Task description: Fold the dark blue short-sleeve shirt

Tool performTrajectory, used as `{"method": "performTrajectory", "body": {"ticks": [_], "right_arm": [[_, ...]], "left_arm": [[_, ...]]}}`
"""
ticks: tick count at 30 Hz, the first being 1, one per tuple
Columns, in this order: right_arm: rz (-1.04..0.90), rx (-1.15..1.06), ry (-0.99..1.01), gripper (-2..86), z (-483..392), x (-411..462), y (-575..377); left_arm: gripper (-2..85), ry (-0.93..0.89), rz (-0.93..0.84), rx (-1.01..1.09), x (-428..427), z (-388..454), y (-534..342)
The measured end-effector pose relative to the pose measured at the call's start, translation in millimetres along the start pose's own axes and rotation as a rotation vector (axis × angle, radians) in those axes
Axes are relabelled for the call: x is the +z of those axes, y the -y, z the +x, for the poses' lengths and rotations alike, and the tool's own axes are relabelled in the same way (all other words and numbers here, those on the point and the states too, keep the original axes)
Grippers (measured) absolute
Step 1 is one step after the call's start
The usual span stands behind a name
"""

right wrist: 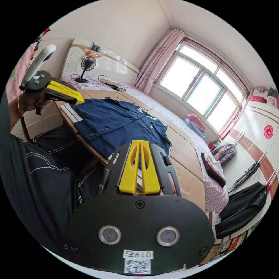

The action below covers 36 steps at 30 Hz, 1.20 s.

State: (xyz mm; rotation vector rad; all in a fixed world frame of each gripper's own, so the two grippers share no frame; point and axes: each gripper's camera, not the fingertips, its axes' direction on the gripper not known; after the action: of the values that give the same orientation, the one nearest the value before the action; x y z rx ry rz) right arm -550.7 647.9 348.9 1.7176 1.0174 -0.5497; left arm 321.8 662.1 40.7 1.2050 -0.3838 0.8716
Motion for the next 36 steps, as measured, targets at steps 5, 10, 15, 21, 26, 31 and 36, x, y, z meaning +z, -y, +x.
{"method": "performTrajectory", "body": {"ticks": [5, 10, 15, 21, 26, 31, 36], "right_arm": [[-0.089, -0.251, 0.047, 2.5, -61, -2, 21], [-0.121, -0.357, 0.061, 6.0, -84, -5, 50], [-0.199, -0.497, 0.063, 6.3, -96, 3, 69], [-0.226, -0.716, -0.006, 6.0, -117, 9, 92], [-0.236, -0.833, -0.025, 2.9, -128, 25, 113], [-0.281, -0.746, 0.08, -0.5, -100, 33, 138], [-0.277, -0.538, 0.247, -0.8, -35, 32, 169]], "left_arm": [[5.4, 0.044, -0.108, 0.182, 3, 52, -3], [7.2, 0.081, -0.134, 0.305, 6, 91, 5], [7.5, 0.146, -0.203, 0.38, 14, 99, 12], [7.5, 0.152, -0.252, 0.463, 17, 103, 15], [7.4, 0.116, -0.231, 0.472, 16, 111, 23], [8.0, 0.083, -0.189, 0.494, 13, 125, 31], [9.1, 0.076, -0.167, 0.508, 18, 136, 37]]}}
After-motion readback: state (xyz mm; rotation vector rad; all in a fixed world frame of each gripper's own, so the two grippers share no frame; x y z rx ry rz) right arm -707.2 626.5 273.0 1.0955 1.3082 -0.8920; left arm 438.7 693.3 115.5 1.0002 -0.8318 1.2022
